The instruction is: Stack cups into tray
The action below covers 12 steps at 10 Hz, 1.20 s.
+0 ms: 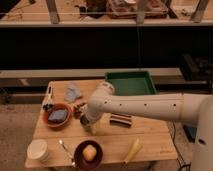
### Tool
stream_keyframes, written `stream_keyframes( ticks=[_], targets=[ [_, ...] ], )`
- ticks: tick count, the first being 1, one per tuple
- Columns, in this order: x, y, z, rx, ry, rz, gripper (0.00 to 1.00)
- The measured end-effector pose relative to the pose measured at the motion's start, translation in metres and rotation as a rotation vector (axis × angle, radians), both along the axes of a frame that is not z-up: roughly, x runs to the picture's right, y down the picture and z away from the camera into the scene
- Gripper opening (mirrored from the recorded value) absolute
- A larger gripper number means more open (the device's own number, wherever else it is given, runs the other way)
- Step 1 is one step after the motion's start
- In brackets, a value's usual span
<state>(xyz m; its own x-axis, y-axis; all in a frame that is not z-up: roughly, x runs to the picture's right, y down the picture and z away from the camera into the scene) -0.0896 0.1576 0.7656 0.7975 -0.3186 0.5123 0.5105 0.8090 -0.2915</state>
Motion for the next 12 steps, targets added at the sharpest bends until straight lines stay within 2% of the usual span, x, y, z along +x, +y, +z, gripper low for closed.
stream_keyframes(
  ticks=[1,3,8,12],
  targets=[
    [0.003,0.0,0.0,0.003,0.004,0.005,0.76],
    [0.012,0.002,0.002,0.001,0.013,0.02,0.63],
    [0.012,0.011,0.011,-0.014,0.022,0.016,0.63],
    [0.011,0.03,0.032,-0.042,0.038,0.004,0.63]
  ],
)
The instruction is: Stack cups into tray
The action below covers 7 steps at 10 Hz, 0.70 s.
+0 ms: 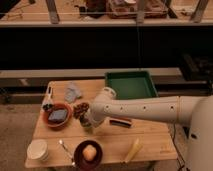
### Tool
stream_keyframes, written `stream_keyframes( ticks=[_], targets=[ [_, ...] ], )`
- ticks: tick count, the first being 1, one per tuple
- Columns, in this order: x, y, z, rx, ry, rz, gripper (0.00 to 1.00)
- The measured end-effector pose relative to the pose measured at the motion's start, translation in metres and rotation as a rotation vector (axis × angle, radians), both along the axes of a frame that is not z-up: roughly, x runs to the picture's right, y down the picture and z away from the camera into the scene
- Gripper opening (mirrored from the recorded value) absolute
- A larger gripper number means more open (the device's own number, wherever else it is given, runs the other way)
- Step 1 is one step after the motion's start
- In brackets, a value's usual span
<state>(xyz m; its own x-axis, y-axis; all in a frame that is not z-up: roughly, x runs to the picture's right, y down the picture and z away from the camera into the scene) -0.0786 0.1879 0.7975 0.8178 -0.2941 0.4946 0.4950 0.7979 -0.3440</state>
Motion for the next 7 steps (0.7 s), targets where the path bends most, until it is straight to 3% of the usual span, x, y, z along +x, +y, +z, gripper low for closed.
stream_keyframes(
  ticks=[1,5,7],
  targets=[
    [0.002,0.001,0.003,0.0,0.007,0.0,0.6],
    [0.003,0.011,0.023,-0.012,0.023,0.008,0.21],
    [0.003,0.005,0.013,-0.01,0.001,0.02,0.03]
  ],
)
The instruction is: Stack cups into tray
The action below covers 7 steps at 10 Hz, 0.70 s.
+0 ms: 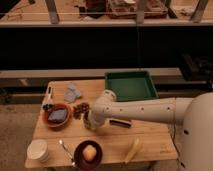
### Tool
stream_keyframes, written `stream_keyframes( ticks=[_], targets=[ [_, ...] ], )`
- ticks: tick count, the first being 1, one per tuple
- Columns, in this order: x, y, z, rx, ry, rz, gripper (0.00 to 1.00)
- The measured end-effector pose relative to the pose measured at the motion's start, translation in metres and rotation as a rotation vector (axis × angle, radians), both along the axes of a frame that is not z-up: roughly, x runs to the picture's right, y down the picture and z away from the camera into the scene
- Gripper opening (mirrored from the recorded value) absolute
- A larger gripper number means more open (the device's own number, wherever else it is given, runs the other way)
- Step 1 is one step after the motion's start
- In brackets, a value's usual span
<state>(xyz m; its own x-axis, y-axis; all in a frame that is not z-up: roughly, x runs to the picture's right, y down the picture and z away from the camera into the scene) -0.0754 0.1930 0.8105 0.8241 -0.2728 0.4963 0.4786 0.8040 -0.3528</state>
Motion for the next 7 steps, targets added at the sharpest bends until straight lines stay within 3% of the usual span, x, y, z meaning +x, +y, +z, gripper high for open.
stream_keyframes(
  ticks=[3,5,7],
  targets=[
    [-0.011,-0.017,-0.044,0.029,-0.052,-0.014,0.0],
    [-0.031,-0.017,-0.096,0.057,-0.128,-0.069,0.0],
    [-0.061,-0.008,-0.13,0.048,-0.225,-0.123,0.0]
  ],
)
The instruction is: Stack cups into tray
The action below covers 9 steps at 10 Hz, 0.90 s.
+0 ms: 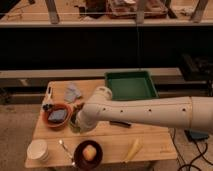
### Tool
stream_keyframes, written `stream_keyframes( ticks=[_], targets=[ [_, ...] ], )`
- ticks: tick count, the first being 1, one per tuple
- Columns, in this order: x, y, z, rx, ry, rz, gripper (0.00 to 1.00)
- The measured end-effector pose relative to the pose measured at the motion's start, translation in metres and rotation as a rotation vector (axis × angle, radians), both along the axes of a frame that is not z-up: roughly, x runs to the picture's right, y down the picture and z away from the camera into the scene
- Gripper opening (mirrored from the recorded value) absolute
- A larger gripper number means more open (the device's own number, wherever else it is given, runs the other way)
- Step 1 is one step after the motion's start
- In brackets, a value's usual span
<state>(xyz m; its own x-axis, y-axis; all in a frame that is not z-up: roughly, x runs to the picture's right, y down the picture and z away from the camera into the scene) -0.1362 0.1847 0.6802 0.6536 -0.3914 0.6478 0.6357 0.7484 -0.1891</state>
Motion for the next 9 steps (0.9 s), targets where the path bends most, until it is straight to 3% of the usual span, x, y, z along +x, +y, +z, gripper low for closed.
stream_keyframes(
  ticks=[1,6,9],
  targets=[
    [-0.01,0.003,-0.011,-0.005,-0.035,-0.018,0.0],
    [-0.012,0.004,-0.012,-0.006,-0.041,-0.025,0.0],
    [-0.044,0.018,-0.019,-0.017,-0.138,-0.098,0.0]
  ],
)
